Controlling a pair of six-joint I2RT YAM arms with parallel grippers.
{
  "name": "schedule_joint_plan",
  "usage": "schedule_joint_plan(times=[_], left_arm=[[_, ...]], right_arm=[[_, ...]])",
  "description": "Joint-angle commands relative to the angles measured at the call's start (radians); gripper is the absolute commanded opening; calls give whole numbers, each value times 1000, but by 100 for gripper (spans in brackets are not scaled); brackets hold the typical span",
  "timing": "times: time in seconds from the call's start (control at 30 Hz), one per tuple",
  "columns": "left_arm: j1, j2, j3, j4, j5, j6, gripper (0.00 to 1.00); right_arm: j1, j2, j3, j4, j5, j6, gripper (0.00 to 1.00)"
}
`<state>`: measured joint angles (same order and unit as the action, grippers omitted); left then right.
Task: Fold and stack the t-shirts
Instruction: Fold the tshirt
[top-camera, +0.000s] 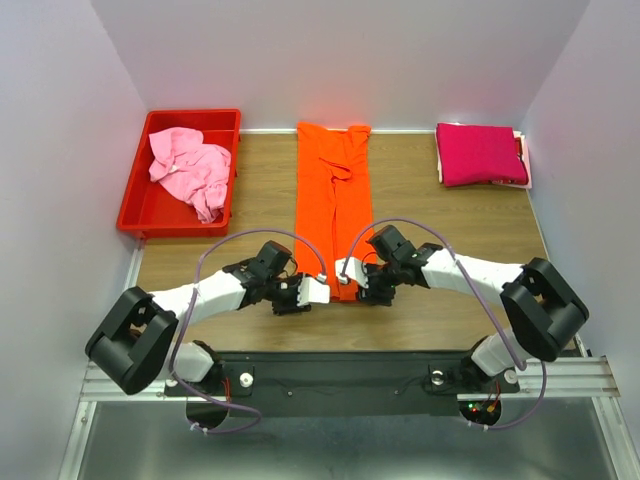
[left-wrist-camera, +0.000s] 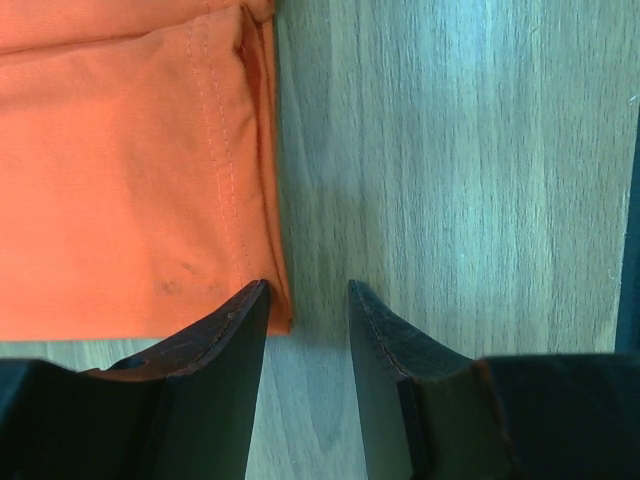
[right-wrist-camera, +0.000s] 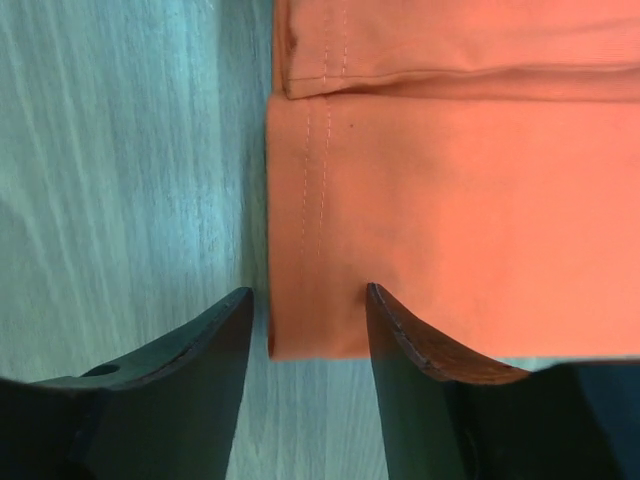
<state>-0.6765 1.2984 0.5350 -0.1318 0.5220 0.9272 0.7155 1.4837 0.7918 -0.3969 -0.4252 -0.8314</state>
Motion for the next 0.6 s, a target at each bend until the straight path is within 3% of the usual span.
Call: schedule_joint_plan(times=[0.0,0.27,0.53,0.57], left_arm=[[12,30,29,-38,35,-11,48],[22,62,63,-66,21,-8,45],[22,93,69,-68,6,-25,13],[20,79,69,-68,4,-24,5]], right_arm=[[12,56,-17,82,-32,-14,54],[12,81,-72,112,23,-48,47],[10,59,-95,112,82,-28,14],[13,47,-95,112,80,-20,9]])
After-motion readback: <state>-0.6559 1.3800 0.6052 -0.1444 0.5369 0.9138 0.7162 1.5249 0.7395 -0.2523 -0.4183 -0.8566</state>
